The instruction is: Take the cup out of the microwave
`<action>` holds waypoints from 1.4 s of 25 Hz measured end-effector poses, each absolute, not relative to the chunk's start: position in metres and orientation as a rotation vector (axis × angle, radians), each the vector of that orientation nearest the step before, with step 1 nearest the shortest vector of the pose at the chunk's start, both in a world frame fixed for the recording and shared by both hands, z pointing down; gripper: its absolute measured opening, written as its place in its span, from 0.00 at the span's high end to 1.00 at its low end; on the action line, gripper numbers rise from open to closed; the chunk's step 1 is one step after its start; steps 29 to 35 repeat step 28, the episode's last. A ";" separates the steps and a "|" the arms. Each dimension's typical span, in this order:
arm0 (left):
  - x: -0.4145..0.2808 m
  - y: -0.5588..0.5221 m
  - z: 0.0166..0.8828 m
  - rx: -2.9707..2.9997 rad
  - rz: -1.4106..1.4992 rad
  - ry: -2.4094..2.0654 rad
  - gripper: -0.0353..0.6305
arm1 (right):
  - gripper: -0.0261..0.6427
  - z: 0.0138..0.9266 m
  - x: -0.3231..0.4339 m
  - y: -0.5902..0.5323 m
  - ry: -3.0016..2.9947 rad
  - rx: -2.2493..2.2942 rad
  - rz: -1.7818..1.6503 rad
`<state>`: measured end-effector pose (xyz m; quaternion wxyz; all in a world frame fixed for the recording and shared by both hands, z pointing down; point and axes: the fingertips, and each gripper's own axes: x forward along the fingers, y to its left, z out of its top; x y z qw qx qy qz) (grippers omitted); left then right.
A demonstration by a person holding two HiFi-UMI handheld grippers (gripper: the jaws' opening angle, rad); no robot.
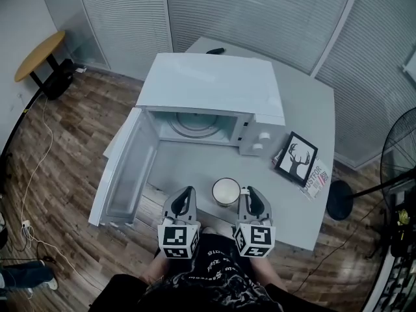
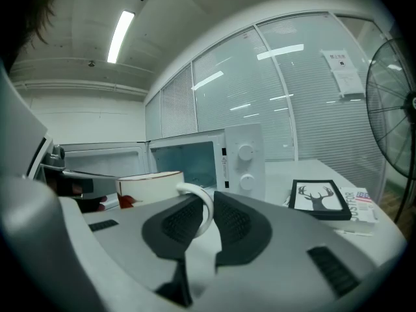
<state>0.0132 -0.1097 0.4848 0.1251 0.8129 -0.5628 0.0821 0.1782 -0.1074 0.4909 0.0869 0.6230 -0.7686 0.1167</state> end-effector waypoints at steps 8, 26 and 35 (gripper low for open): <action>0.017 -0.107 0.481 2.397 0.242 -1.646 0.94 | 0.89 0.489 0.177 -0.107 -2.299 1.841 0.331; 0.010 -0.109 0.481 2.401 0.255 -1.668 0.94 | 0.89 0.489 0.167 -0.112 -2.315 1.826 0.331; 0.010 -0.110 0.480 2.403 0.253 -1.666 0.94 | 0.89 0.489 0.167 -0.112 -2.314 1.827 0.332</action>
